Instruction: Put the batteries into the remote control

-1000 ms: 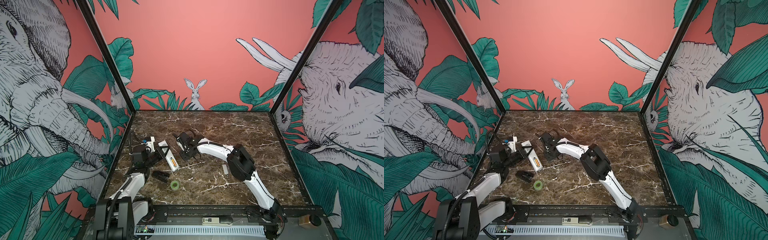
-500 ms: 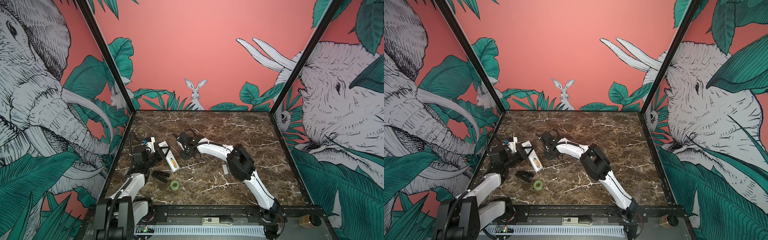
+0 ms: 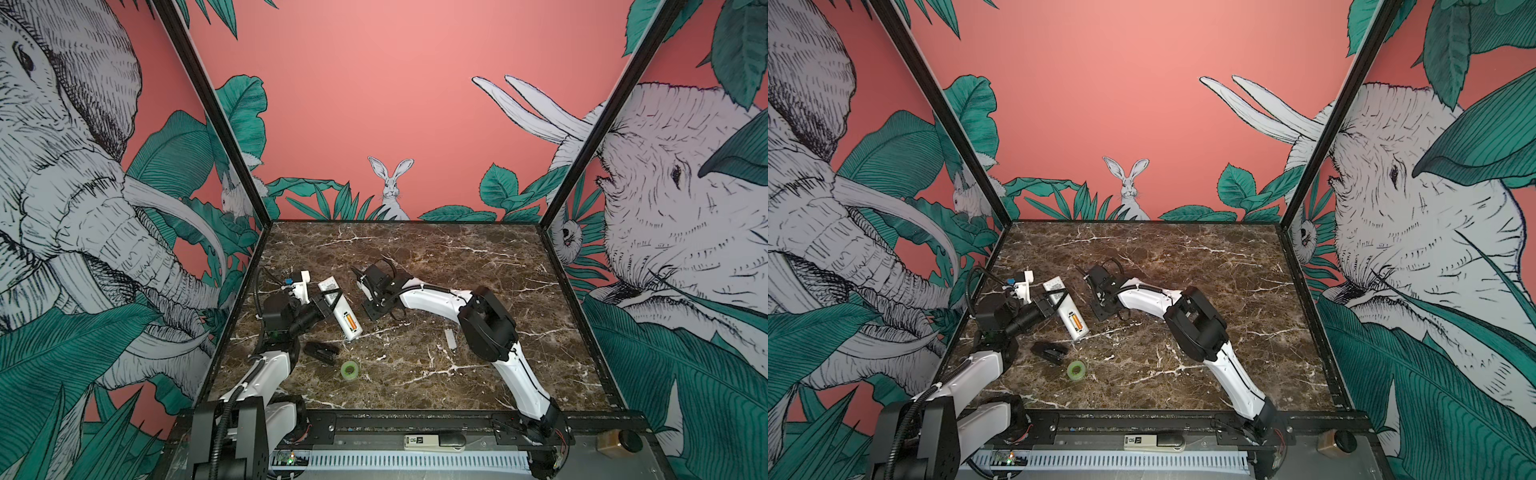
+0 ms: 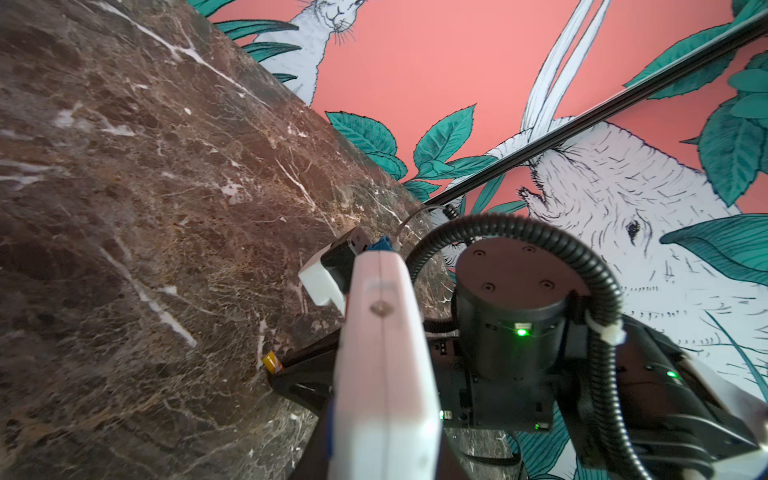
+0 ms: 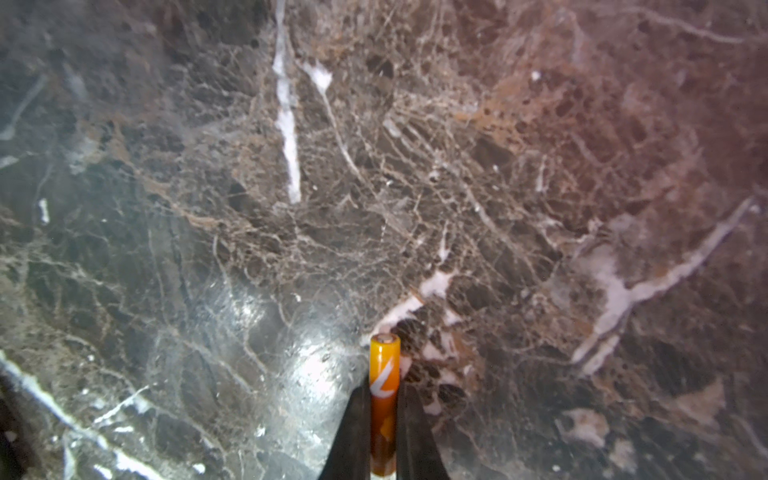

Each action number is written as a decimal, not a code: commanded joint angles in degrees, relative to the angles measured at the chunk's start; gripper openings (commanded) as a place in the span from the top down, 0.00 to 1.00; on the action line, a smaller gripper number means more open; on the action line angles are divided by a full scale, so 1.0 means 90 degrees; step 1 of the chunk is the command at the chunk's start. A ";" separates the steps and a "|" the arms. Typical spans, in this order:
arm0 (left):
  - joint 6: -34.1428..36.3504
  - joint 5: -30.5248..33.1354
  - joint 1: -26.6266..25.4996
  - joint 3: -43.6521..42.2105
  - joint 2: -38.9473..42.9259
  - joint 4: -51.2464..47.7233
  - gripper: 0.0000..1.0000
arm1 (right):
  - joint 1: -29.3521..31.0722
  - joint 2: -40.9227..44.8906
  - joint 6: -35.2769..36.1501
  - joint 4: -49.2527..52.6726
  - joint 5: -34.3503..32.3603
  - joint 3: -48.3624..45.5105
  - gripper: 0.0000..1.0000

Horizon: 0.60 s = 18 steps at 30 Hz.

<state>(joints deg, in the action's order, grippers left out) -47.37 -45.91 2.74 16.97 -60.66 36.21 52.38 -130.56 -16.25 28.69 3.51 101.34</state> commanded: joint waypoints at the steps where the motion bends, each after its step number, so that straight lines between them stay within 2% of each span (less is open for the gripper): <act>1: -0.0232 -0.0215 0.0037 -0.0088 0.0326 0.0597 1.00 | -0.0053 0.0398 0.0313 0.0102 0.0067 -0.0794 0.97; 4: -0.0234 -0.0241 0.0025 -0.0118 0.0549 0.0586 1.00 | -0.0096 0.0908 0.0556 -0.0214 0.0175 -0.1416 0.98; 9: -0.0203 -0.0255 -0.0097 -0.0127 0.0886 0.0609 1.00 | -0.0107 0.1623 0.1360 -0.0127 0.0227 -0.2097 0.99; 18: -0.0167 -0.0264 -0.0459 -0.0021 0.1115 0.0816 1.00 | -0.0107 0.2401 0.2519 -0.0069 0.0570 -0.3134 0.99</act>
<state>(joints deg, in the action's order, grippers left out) -48.58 -47.42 -0.64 16.45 -52.14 40.36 51.57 -110.76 0.78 27.49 6.52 75.77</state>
